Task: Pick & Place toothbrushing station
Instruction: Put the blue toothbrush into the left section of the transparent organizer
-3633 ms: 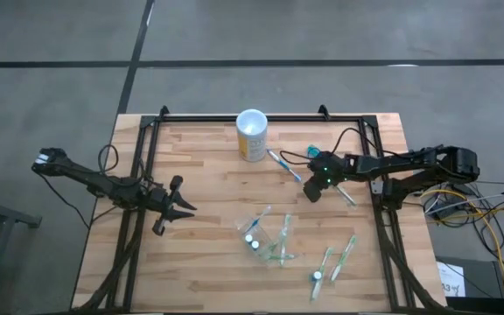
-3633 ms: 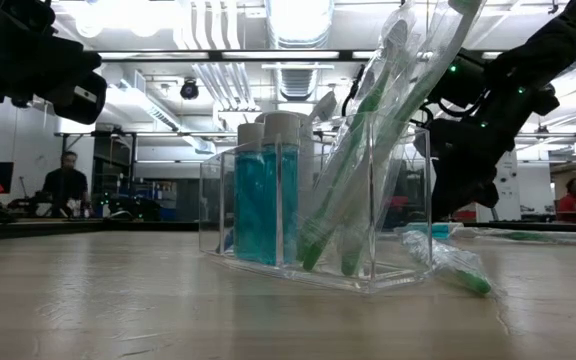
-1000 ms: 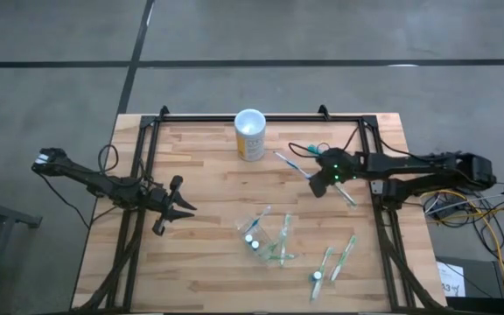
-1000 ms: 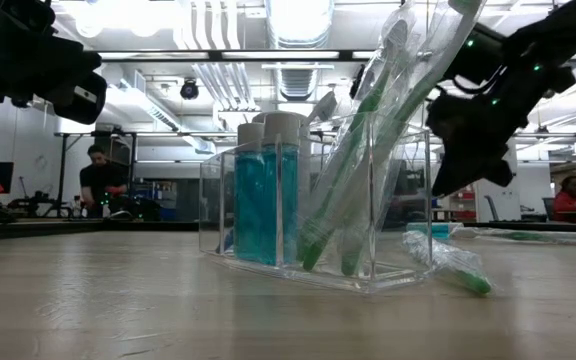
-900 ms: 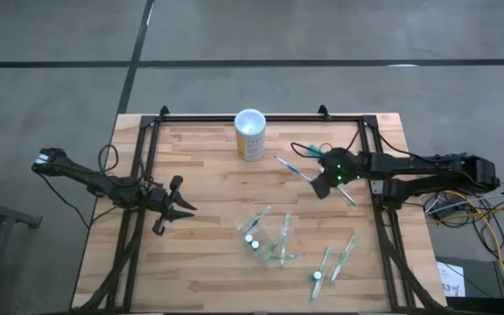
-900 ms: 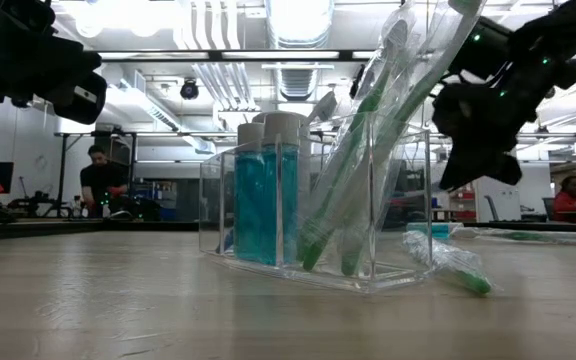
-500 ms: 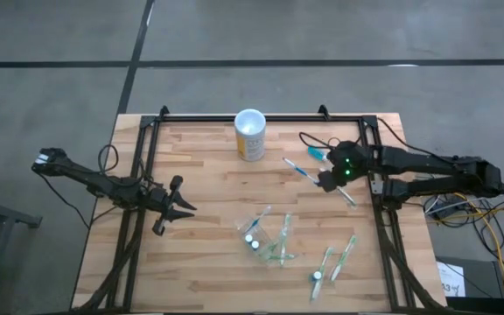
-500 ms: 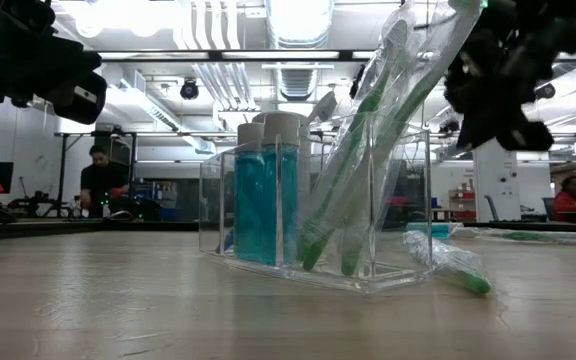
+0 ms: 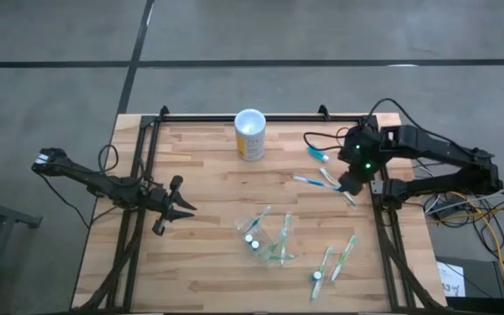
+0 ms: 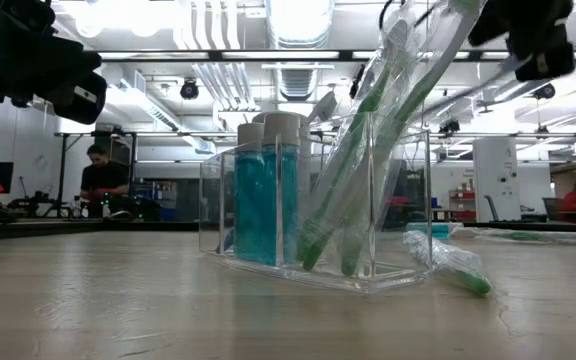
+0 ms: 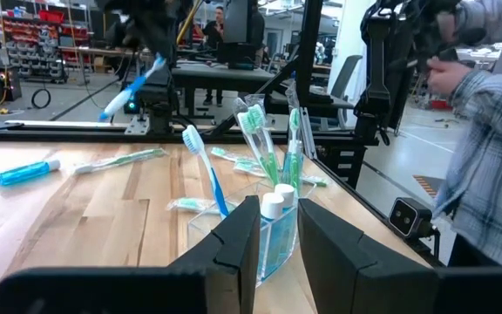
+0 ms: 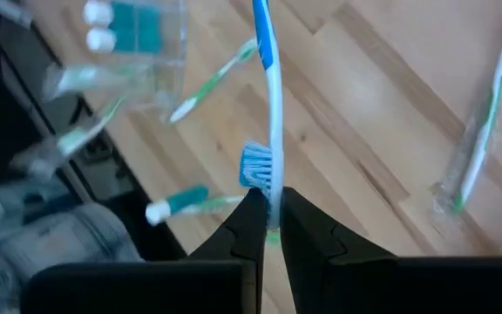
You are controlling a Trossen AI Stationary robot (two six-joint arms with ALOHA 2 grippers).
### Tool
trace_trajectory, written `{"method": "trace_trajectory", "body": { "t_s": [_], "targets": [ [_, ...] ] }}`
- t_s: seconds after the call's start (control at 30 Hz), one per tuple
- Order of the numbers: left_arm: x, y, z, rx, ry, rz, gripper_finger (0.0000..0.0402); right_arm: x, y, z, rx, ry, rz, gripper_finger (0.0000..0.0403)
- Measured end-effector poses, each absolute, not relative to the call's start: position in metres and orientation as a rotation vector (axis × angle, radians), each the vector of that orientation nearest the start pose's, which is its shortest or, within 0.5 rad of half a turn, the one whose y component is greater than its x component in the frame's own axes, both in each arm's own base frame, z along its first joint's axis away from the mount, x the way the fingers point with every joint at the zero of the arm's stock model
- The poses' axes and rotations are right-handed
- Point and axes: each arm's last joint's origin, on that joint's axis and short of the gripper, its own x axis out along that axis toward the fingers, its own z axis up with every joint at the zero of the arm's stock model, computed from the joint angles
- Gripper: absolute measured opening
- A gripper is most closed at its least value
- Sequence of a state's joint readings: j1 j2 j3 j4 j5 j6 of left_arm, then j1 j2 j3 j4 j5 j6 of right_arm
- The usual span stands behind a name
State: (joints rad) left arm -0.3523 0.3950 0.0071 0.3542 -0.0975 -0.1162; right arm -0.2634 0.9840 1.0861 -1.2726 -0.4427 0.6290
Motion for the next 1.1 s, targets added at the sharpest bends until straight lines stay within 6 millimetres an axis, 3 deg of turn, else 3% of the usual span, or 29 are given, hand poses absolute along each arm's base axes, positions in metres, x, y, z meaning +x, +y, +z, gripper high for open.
{"method": "trace_trajectory", "body": {
  "t_s": [0.2, 0.37, 0.73, 1.1],
  "targets": [
    [0.116, -0.04, 0.165, -0.108, 0.047, -0.252, 0.0085, 0.146, -0.023, 0.35, 0.86, 1.124, -0.108, 0.0022],
    [0.116, -0.04, 0.165, -0.108, 0.047, -0.253, 0.0085, 0.153, -0.021, 0.363, 0.847, 1.129, -0.033, 0.0022],
    [0.116, -0.04, 0.165, -0.108, 0.047, -0.253, 0.0085, 0.198, -0.028, 0.363, 0.869, 1.308, 0.077, 0.0022],
    [0.116, -0.04, 0.165, -0.108, 0.048, -0.252, 0.0085, 0.234, -0.031, 0.388, 0.824, 1.315, 0.137, 0.0022]
  ]
}}
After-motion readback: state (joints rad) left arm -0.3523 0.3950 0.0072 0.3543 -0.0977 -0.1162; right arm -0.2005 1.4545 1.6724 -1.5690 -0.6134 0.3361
